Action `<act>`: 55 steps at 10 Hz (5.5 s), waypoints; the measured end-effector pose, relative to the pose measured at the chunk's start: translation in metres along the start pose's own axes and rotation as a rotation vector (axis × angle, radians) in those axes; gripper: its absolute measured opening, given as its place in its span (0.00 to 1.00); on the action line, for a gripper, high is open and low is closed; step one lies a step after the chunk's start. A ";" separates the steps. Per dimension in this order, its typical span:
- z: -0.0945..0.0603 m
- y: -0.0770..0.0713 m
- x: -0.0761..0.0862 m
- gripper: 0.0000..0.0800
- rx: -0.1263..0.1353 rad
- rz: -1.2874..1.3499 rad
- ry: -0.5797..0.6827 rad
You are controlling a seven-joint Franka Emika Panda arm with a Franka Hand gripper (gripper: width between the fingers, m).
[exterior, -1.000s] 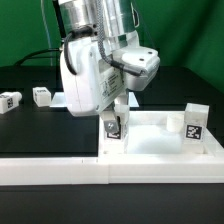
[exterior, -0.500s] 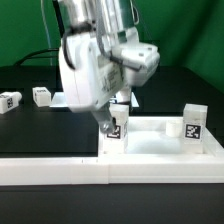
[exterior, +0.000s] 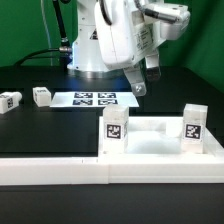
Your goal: Assemble square table
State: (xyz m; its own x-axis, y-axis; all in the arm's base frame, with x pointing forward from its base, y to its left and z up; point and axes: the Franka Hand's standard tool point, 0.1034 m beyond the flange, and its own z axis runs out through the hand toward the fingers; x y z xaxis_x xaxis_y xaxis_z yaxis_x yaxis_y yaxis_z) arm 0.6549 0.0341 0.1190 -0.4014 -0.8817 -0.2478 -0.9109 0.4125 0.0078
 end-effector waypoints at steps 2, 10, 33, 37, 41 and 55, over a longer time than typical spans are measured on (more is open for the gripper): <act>0.001 0.000 0.000 0.81 -0.001 -0.001 0.000; 0.040 0.069 0.017 0.81 0.048 -0.059 0.075; 0.089 0.108 0.044 0.81 -0.010 -0.316 0.178; 0.098 0.110 0.048 0.81 -0.038 -0.316 0.187; 0.103 0.111 0.049 0.68 -0.065 -0.313 0.189; 0.093 0.117 0.064 0.07 -0.049 -0.447 0.194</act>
Offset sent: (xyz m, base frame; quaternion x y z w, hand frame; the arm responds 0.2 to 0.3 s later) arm 0.0000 0.0000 0.0000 0.0000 0.0000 0.0000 1.0000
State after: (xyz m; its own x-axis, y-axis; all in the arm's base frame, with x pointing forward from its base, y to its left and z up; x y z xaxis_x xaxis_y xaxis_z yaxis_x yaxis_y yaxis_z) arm 0.5321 0.0473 0.0143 0.0238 -0.9984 -0.0522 -0.9997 -0.0232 -0.0114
